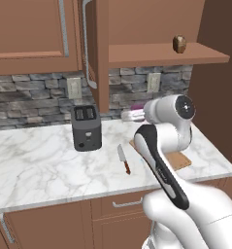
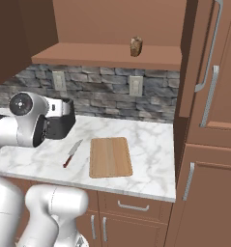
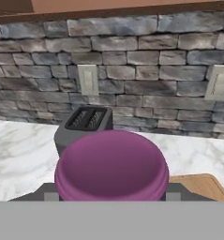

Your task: Pick the bread, place it on the cutting board, pick the jam, place it on the counter, and close the cabinet.

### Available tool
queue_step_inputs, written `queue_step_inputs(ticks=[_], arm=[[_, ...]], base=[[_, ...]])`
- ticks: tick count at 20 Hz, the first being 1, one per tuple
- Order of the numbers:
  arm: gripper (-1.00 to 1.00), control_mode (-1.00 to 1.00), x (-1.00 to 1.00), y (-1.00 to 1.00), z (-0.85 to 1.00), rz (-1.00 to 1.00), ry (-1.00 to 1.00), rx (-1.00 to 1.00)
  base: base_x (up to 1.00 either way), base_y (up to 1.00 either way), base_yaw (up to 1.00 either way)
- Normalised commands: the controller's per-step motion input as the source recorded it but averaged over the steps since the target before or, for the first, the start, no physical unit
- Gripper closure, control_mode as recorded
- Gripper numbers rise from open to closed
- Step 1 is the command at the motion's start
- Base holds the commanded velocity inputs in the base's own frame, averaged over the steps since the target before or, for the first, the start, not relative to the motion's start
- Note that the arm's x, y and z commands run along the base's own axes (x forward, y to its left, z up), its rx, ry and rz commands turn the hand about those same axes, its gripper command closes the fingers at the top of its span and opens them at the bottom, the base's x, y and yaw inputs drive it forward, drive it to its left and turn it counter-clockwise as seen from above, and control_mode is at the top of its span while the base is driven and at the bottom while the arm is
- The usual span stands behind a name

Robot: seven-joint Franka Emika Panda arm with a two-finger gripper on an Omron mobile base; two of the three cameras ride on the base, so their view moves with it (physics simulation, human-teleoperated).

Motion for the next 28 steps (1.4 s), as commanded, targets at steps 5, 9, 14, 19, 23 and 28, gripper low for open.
queue_step_inputs(ticks=[5, 9, 14, 19, 23, 28], arm=[[1.00, -1.00, -0.15, 0.16, -0.20, 0.05, 0.03, 0.00], [1.00, -1.00, -0.17, 0.20, -0.16, 0.04, 0.07, 0.00], [1.00, -1.00, -0.18, 0.22, -0.14, 0.04, 0.08, 0.00], [1.00, -1.00, -0.18, 0.23, -0.15, 0.03, 0.08, 0.00], [1.00, -1.00, -0.14, 0.23, -0.17, 0.03, 0.07, 0.00], [1.00, -1.00, -0.05, 0.25, -0.18, 0.02, 0.03, 0.00]], base=[[0.00, 0.00, 0.00], [0.00, 0.00, 0.00], [0.00, 0.00, 0.00], [0.00, 0.00, 0.00], [0.00, 0.00, 0.00], [0.00, 0.00, 0.00]])
